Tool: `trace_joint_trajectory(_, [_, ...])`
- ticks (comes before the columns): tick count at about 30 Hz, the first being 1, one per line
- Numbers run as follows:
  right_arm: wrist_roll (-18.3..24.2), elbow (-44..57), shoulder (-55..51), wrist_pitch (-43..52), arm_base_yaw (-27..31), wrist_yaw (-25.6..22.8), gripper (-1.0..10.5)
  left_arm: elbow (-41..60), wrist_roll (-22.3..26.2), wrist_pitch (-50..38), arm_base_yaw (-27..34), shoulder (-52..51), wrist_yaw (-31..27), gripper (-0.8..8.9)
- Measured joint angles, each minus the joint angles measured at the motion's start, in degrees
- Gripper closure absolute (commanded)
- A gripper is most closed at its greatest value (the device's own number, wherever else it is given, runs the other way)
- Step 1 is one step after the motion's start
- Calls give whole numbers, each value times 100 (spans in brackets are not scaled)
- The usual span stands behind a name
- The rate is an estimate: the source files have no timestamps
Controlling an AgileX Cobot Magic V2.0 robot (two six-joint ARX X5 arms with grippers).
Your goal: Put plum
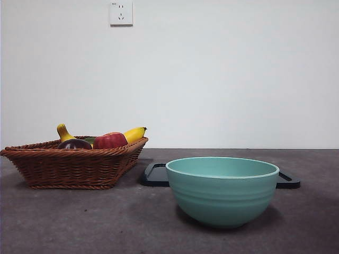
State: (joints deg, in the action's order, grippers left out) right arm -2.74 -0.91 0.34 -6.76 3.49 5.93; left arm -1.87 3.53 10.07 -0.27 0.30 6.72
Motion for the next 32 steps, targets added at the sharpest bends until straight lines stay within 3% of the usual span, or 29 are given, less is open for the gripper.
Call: trace_joint_trajectory(32, [-2,-4,2,-260,0,-4,942,2,0,0,0,0,0,804])
